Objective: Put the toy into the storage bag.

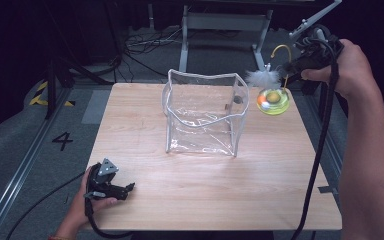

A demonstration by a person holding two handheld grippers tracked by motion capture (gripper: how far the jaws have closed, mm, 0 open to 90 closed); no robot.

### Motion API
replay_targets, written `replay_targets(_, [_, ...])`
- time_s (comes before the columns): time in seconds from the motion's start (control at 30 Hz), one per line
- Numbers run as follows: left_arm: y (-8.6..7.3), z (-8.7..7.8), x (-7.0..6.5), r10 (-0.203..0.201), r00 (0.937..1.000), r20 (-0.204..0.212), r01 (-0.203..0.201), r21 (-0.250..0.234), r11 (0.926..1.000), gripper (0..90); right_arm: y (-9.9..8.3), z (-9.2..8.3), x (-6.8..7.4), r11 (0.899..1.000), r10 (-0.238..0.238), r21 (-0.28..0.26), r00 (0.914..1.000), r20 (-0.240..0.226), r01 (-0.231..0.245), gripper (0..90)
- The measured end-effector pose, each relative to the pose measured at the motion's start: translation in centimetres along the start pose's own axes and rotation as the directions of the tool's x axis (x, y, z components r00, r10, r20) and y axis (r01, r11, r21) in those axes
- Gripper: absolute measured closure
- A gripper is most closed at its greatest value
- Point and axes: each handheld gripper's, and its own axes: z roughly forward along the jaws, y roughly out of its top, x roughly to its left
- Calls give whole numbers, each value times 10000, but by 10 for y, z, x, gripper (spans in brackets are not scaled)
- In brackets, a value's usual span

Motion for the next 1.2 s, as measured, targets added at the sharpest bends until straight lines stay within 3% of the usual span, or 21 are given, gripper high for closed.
replay_targets(0.17, [0, 0, 0, -7, 10000, -12, 7, -19, 10000, 6, 13, -1, 2, 9996, -29, -293, 9997, -225, 22, 881])
replay_targets(0.57, [0, 0, 0, -10, 10000, -15, 10, -21, 10000, 6, 43, -11, 12, 9975, -354, -623, 9992, -170, 343, 882])
replay_targets(1.2, [0, 0, 0, -5, 10000, -4, 5, -8, 10000, 6, 68, 11, 33, 9953, -822, -541, 9958, -406, 800, 881])
